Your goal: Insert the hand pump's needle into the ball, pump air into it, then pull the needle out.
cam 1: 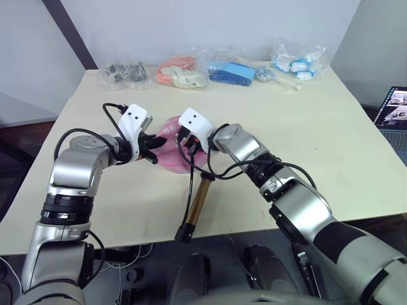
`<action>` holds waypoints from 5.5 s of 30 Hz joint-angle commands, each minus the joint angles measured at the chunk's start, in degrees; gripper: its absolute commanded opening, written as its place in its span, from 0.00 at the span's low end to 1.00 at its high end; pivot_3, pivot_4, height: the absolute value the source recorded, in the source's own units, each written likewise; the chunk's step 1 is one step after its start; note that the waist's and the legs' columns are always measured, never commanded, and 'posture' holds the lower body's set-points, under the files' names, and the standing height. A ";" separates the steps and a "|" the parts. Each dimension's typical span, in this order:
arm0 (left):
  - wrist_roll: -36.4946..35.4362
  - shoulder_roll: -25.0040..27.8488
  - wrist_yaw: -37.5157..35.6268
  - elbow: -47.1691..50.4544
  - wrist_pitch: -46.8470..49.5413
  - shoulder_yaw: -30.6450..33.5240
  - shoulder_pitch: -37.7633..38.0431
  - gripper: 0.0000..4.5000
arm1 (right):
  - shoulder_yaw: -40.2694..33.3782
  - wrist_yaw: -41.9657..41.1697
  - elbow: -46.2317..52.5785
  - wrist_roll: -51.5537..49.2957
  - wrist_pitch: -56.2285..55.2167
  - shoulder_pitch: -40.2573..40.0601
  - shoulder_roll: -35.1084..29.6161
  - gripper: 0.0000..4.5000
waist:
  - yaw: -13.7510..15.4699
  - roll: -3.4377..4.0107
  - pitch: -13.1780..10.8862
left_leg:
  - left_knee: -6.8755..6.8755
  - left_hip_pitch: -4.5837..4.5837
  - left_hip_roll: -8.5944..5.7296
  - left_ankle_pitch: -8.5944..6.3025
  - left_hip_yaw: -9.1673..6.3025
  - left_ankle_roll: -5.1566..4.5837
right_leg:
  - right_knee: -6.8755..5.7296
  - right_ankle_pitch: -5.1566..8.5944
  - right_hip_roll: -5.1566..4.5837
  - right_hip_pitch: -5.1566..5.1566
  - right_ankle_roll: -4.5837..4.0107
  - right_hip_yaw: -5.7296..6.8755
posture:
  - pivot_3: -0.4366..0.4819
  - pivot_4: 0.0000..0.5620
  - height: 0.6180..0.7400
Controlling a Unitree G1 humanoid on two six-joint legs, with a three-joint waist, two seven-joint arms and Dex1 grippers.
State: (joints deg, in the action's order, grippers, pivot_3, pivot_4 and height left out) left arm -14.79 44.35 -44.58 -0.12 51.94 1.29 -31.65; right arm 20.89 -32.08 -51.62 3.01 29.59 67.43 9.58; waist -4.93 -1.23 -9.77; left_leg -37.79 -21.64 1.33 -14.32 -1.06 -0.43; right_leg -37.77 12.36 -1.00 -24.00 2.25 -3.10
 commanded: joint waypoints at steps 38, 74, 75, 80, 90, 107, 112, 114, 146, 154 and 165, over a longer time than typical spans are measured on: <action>-1.71 -4.45 -5.74 0.41 -0.99 -5.95 2.21 0.00 | 3.85 -1.38 -10.27 4.54 -7.08 0.55 10.88 0.05 | -0.31 0.70 0.45 | 0.06 0.00 -0.07 0.00 -0.57 0.00 | 0.16 0.06 -0.02 0.14 -0.07 0.29 | 0.48 0.27 1.00; -1.77 -5.31 -8.42 -0.89 -5.11 -6.40 2.90 0.00 | 6.29 0.28 -19.74 9.25 -17.27 0.02 13.79 0.05 | -0.26 1.00 0.90 | 0.61 0.66 -0.11 -0.01 -0.66 0.01 | 0.39 0.15 -0.06 0.58 -0.19 0.21 | 0.48 0.27 1.00; -2.17 -5.59 -8.83 -1.13 -4.91 -6.34 2.73 0.00 | 5.91 0.13 -19.42 8.89 -17.11 0.22 13.40 0.05 | -0.25 1.00 0.90 | 0.62 0.67 -0.11 -0.01 -0.67 0.01 | 0.40 0.15 -0.06 0.59 -0.19 0.21 | 0.48 0.27 1.00; -4.60 -7.96 -11.52 -2.90 -3.04 -5.77 1.74 0.00 | 3.32 -1.92 -15.45 6.52 -14.55 1.49 9.77 0.05 | -0.12 1.04 0.91 | 0.67 0.75 -0.11 -0.01 -0.74 0.01 | 0.56 0.15 -0.08 0.73 -0.19 0.30 | 0.48 0.27 1.00; -1.10 -12.32 -14.19 -10.26 -7.43 -8.19 -2.79 0.00 | 3.14 -4.74 -2.88 7.72 -5.18 -2.67 3.54 0.05 | 1.45 1.09 0.93 | 0.72 0.66 -0.11 -0.01 -0.88 0.02 | 0.88 0.15 -0.17 0.84 -0.19 0.54 | 0.48 0.27 1.00; 0.83 -12.56 -14.91 -8.78 -7.02 -5.01 -2.37 0.00 | 3.84 -2.66 -10.18 13.17 -5.16 -5.20 5.28 0.05 | 2.36 1.04 1.69 | 1.06 0.79 -0.72 -0.02 -0.95 0.03 | 0.94 0.29 -0.89 0.92 0.06 0.67 | 0.48 0.27 1.00; 0.80 -12.42 -13.63 -6.21 -6.19 -4.22 -0.77 0.00 | 3.59 -1.19 -15.39 13.80 -8.38 -4.31 6.77 0.05 | 2.31 1.16 1.98 | 1.27 0.86 -0.76 -0.01 -0.96 0.02 | 1.01 0.44 -0.89 0.93 0.14 0.66 | 0.48 0.27 1.00; 0.72 -12.44 -13.18 -5.68 -6.03 -3.98 -0.54 0.00 | 3.70 -0.76 -16.61 14.09 -9.12 -4.26 7.03 0.05 | 2.28 1.17 2.05 | 1.28 0.91 -0.77 -0.01 -0.96 0.01 | 1.01 0.52 -0.89 0.97 0.15 0.64 | 0.48 0.27 1.00; 3.60 -10.05 -9.74 -4.60 -10.20 -3.07 -1.84 0.00 | 1.37 -3.74 9.50 7.50 1.08 -9.29 2.76 0.05 | 2.07 1.09 1.30 | 1.29 0.25 -0.85 0.01 -1.25 0.01 | 1.04 0.58 -0.96 0.59 0.21 0.89 | 0.48 0.27 1.00; 4.50 -10.29 -8.78 -4.84 -11.01 -3.42 -2.38 0.00 | -0.30 -3.58 13.04 6.40 3.02 -10.15 1.32 0.55 | 2.89 1.01 0.82 | 1.28 -0.23 -0.93 0.06 -1.43 0.09 | 1.04 0.58 -1.01 0.27 0.20 1.10 | 0.48 0.27 1.00; 5.57 -8.52 -9.72 -6.26 -15.28 -3.38 -3.05 0.00 | -0.56 -11.35 58.34 -0.25 15.97 -24.60 -13.20 0.77 | 4.54 1.12 0.47 | 1.26 -1.34 -1.21 0.20 -2.47 0.34 | 1.19 0.49 -1.25 -0.21 0.12 2.14 | 0.48 0.27 1.00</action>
State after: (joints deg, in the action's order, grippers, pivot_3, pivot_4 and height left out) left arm -9.02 36.51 -53.85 -5.71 37.40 -0.04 -34.82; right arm 20.56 -42.66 0.57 3.91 44.89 43.16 -2.86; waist -0.39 -0.12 -9.29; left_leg -36.53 -23.00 0.10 -14.12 -3.54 -0.09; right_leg -36.57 12.85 -2.27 -24.20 2.38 -0.94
